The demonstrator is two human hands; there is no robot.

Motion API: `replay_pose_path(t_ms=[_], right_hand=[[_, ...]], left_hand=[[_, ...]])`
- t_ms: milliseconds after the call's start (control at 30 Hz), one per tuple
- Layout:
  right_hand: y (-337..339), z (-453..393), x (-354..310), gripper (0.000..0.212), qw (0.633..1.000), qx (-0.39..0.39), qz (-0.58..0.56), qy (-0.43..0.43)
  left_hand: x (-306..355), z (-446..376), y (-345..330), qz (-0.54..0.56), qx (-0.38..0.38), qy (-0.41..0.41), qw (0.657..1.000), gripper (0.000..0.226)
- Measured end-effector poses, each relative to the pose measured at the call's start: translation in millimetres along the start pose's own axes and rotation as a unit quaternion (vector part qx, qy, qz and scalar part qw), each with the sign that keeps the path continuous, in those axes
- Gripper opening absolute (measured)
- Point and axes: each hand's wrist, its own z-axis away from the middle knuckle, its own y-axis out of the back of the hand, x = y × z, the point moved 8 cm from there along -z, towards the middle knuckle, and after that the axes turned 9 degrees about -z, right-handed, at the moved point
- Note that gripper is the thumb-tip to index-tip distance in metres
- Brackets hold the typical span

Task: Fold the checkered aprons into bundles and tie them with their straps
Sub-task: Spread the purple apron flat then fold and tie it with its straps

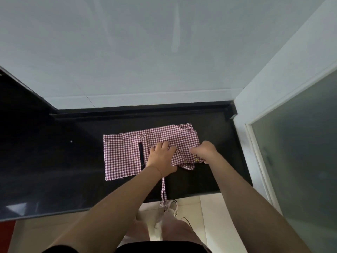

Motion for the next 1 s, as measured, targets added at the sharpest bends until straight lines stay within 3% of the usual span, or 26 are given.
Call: replay_pose_path(t_ms=[100,200,300,367,433,533,567,667,733,800,900,1000], right_hand=[[5,5,5,0.038,1.000,-0.007,-0.009,0.026],[13,13,-10,0.024,0.996,0.041,-0.017,0.078],[12,24,-35,0.022,0.986,0.056,-0.026,0.157],[6,35,-50,0.028,0.977,0.019,-0.046,0.210],[-3,47,-61,0.029,0.969,-0.036,-0.065,0.235],[-9,57,-72,0.031,0.959,-0.077,-0.098,0.253],[-9,56,-73,0.030,0.957,-0.074,-0.116,0.256],[-10,45,-66,0.020,0.959,-0.051,-0.136,0.243],[-25,41,-57,0.024,0.967,-0.094,-0.113,0.208],[-47,47,-53,0.051,0.967,-0.164,-0.068,0.184],[-73,58,-58,0.098,0.957,-0.197,0.022,0.210],[-86,62,-69,0.103,0.955,-0.133,0.063,0.257]], left_hand=[[5,-5,3,0.010,-0.037,-0.006,0.999,0.077],[6,-10,11,0.131,-0.055,0.009,0.990,0.074],[7,-9,31,0.208,0.005,0.008,0.978,0.081],[11,-6,45,0.267,0.053,0.001,0.962,0.082],[7,-4,57,0.331,0.093,0.028,0.939,0.070],[-13,1,67,0.361,0.135,0.102,0.917,0.021],[-22,4,67,0.391,0.138,0.124,0.901,0.016],[-57,12,47,0.544,0.114,0.212,0.804,0.021],[-74,22,26,0.674,0.077,0.275,0.681,0.017],[-83,31,8,0.768,0.048,0.302,0.563,0.016],[-96,37,-12,0.805,0.027,0.315,0.501,0.027],[-102,41,-21,0.820,0.017,0.317,0.475,0.031]])
